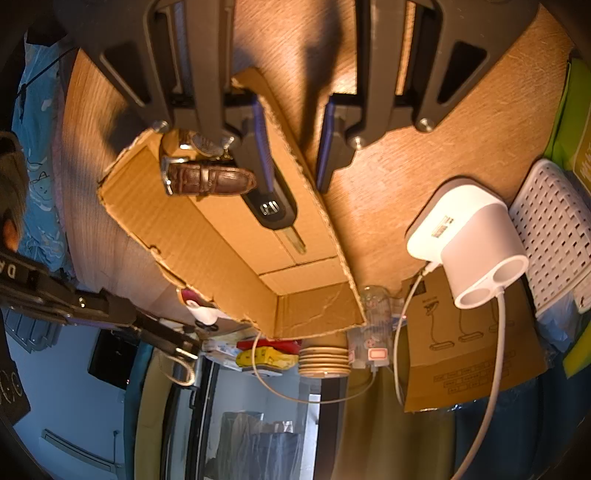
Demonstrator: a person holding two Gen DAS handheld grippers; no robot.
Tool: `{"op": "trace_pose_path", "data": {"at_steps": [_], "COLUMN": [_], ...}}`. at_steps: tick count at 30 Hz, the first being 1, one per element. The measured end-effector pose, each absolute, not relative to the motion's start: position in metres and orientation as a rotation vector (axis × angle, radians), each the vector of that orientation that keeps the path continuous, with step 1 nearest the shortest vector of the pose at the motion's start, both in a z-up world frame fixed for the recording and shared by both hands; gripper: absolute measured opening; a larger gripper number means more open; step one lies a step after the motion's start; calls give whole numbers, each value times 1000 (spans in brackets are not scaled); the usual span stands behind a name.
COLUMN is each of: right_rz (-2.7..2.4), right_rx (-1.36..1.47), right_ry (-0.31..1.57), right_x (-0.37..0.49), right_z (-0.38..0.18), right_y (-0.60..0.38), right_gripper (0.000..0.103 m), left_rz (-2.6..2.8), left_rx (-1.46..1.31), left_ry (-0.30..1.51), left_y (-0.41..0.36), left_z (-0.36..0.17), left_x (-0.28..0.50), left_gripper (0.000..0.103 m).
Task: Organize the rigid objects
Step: 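Lift the black flashlight with the right gripper and carry it over the box, then lower the flashlight into the box and open the right gripper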
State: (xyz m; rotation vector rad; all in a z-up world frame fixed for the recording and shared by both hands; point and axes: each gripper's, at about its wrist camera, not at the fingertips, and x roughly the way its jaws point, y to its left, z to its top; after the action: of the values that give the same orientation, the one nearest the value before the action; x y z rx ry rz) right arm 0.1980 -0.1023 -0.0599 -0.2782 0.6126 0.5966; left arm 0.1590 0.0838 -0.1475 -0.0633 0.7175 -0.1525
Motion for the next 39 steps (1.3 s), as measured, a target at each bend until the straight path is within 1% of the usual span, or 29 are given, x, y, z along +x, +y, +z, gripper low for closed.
{"op": "trace_pose_path", "data": {"at_steps": [14, 34, 39], "right_rz": [661, 561, 561], "right_rx": [-303, -533, -556], "right_ry": [665, 699, 702], "right_x": [191, 185, 185], "right_z": [-86, -120, -122], "right_y": [-71, -40, -36], "right_gripper": [22, 22, 22], "left_rz": [-152, -152, -153], "left_rx": [-63, -63, -63], "left_ry": [718, 718, 718], "left_y": [84, 84, 84], "left_z": [-148, -148, -148], "left_x": [159, 159, 159], "left_gripper": [25, 25, 25]}}
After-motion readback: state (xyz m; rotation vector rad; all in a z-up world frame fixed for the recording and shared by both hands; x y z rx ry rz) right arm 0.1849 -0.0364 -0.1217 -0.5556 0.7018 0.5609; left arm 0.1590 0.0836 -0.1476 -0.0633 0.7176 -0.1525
